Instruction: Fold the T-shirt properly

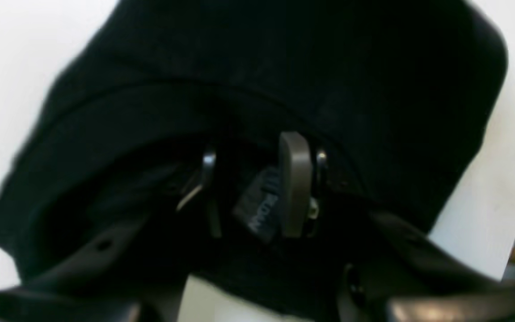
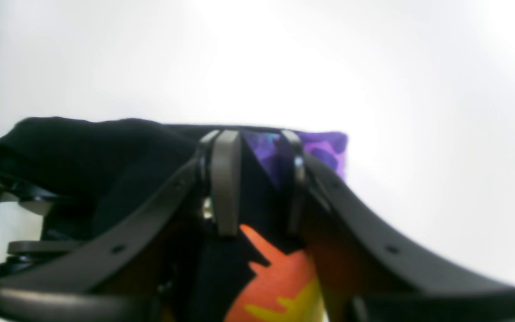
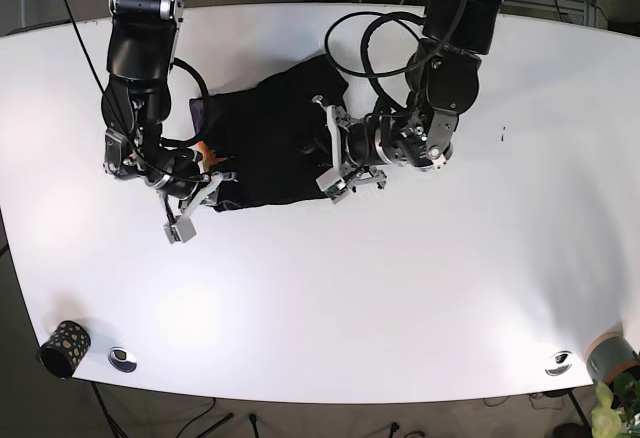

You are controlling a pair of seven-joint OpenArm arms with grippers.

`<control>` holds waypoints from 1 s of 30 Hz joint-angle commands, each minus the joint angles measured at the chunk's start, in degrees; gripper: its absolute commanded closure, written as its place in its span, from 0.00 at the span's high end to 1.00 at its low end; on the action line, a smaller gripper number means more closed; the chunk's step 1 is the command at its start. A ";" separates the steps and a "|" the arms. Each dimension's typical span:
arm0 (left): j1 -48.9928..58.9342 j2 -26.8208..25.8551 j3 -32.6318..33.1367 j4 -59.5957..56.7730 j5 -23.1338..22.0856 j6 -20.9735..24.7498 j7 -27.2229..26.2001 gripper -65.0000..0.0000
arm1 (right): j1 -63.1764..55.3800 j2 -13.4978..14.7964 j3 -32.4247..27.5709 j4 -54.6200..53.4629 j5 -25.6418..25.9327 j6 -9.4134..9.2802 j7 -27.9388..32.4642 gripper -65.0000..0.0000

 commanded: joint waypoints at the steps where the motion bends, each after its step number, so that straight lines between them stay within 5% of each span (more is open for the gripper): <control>1: -2.06 -1.28 -0.08 -2.90 1.04 -0.03 -1.06 0.24 | 2.27 1.09 0.14 -0.70 0.61 0.07 1.67 0.23; 6: -3.38 -2.86 -0.61 -3.87 0.52 -0.03 -2.38 0.24 | 2.45 2.41 0.14 0.62 0.96 0.16 1.58 0.23; 15: -2.85 -4.26 -3.42 10.90 0.60 -0.03 -1.85 0.25 | 1.30 4.34 0.58 15.56 0.78 -0.37 -7.03 0.22; 23: 0.05 -3.91 -4.13 22.06 0.60 -0.03 6.24 0.25 | -0.98 4.69 0.14 19.08 0.52 -0.37 -8.26 0.22; 30: 4.88 -4.09 -2.98 24.08 0.87 -0.03 7.12 0.25 | -0.81 2.32 0.14 14.33 -8.45 0.25 -5.63 0.23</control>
